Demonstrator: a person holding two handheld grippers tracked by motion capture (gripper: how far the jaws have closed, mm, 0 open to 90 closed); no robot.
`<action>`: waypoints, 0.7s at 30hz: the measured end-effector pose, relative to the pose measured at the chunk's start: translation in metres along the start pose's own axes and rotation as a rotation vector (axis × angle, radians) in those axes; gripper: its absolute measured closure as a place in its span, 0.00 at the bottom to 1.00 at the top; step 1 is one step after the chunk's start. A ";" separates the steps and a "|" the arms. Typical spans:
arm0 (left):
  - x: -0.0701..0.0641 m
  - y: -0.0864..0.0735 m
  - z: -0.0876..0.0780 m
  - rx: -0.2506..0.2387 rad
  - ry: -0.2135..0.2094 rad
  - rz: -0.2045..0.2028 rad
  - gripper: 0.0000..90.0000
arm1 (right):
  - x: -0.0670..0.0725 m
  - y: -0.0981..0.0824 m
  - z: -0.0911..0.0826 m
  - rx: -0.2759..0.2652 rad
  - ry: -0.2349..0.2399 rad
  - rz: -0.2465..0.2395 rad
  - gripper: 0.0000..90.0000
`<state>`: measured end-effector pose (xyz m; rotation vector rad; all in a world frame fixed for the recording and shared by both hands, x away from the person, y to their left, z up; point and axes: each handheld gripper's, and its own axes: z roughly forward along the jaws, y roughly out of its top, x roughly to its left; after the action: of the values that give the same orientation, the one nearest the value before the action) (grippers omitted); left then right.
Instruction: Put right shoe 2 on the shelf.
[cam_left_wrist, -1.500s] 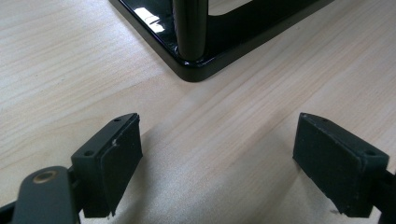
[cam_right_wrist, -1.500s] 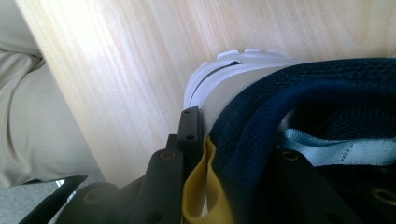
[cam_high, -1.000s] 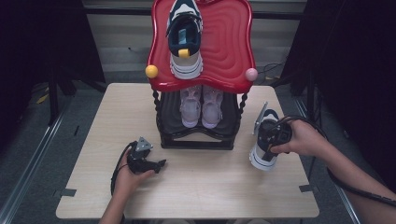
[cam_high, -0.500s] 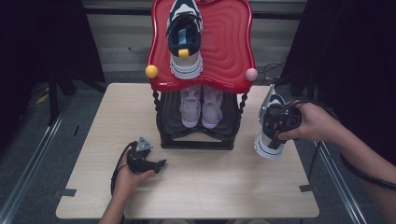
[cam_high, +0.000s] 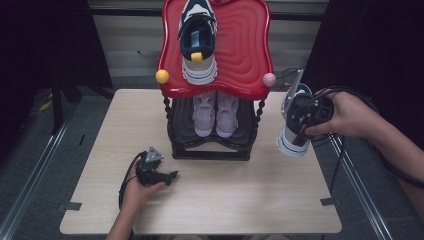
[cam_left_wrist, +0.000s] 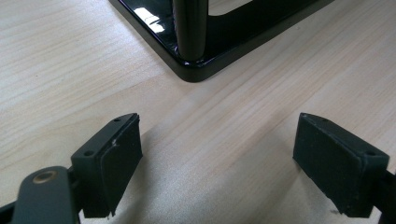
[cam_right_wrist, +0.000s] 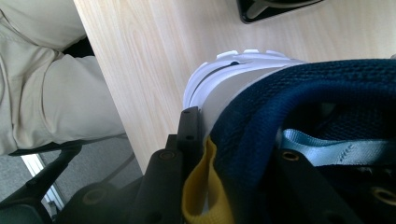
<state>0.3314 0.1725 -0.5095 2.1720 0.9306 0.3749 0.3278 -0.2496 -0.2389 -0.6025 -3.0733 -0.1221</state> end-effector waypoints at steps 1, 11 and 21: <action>0.000 0.000 0.000 0.000 0.000 0.000 0.17 | 0.000 0.000 -0.003 0.001 -0.004 -0.003 0.82; 0.000 0.000 0.000 0.004 0.000 0.007 0.17 | 0.000 0.003 -0.037 -0.008 -0.041 0.001 0.82; 0.001 0.000 0.000 0.000 0.004 0.009 0.17 | 0.004 0.017 -0.083 -0.014 -0.117 -0.020 0.82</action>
<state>0.3317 0.1729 -0.5094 2.1766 0.9231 0.3841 0.3298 -0.2384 -0.1548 -0.6008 -3.1945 -0.1129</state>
